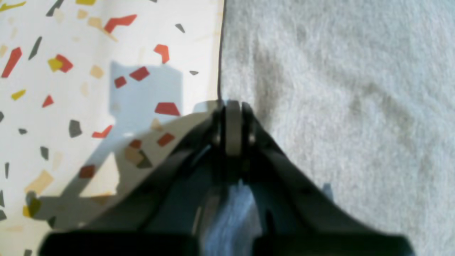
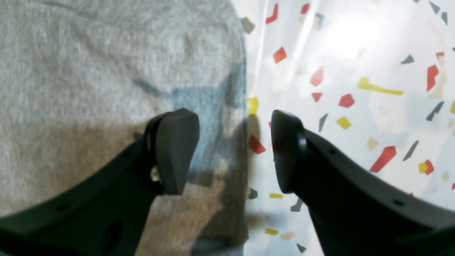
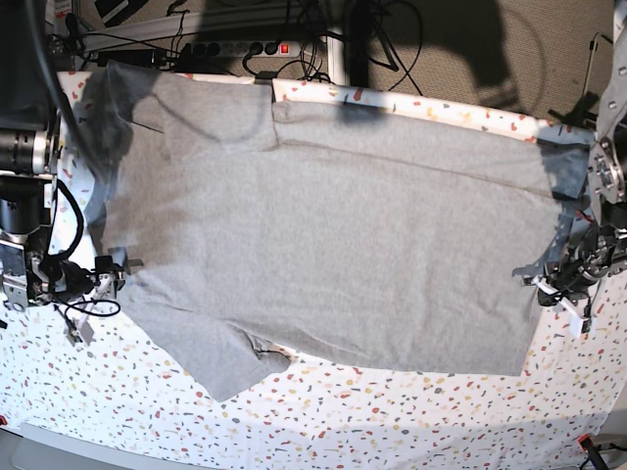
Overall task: Fold the T-shirt properly
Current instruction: 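Grasp the shirt's side edges near the hem with both grippers, then lift the hem and fold it over toward the collar with both grippers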
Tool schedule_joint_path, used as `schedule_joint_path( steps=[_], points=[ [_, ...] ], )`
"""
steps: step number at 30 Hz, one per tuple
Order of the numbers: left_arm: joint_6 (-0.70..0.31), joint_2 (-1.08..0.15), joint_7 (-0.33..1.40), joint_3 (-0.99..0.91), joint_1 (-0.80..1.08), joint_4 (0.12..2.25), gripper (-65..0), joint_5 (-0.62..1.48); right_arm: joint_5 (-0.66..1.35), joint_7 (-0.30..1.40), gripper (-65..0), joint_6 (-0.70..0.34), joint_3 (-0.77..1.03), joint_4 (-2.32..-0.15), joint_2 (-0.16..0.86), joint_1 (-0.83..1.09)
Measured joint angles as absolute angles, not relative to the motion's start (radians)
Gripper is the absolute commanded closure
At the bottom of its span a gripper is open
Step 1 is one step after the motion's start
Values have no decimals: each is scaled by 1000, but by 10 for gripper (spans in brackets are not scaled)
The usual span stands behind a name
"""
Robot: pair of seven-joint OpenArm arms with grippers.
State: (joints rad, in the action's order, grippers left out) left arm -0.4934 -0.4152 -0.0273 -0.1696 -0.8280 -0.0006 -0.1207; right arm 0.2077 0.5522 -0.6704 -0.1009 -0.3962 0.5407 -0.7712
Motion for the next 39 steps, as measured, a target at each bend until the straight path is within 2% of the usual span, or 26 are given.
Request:
schedule_joint_path(
  steps=[2, 5, 9, 14, 15, 24, 27, 33, 35, 39],
  points=[
    [-493, -415, -27, -170, -824, -1, 0, -118, 211, 533, -348, -670, -101, -397, 540, -752],
    [-493, -416, -27, -170, -823, -1, 0, -118, 213, 501, -269, -670, -101, -398, 543, -725],
    [-493, -415, -27, -170, -823, -1, 0, -118, 223, 493, -205, -670, -99, -401, 544, -706],
    [-493, -415, -27, -170, -823, -1, 0, -118, 230, 486, -10, -670, -99, -401, 543, -706],
    [-493, -415, -35, -170, -823, -1, 0, -118, 230, 480, 0, -670, -99, -401, 543, -706],
    [-495, -414, -75, -170, -823, -1, 0, -59, 210, 407, 0, -686, -99, -401, 544, -704],
    [-545, -414, -54, -169, -848, -1, 0, -59, 210, 402, 0, -689, -100, -432, 543, -698],
    [-550, -416, -17, -170, -895, -1, 0, -54, 214, 479, 0, -693, -101, -564, 544, -699],
    [-558, -420, 0, -169, -892, -1, 0, -54, 273, 511, 0, -694, -101, -606, 553, -693],
    [-638, -427, 4, -169, -892, -1, 0, -50, 416, 612, 0, -693, -105, -749, 593, -638]
  ],
)
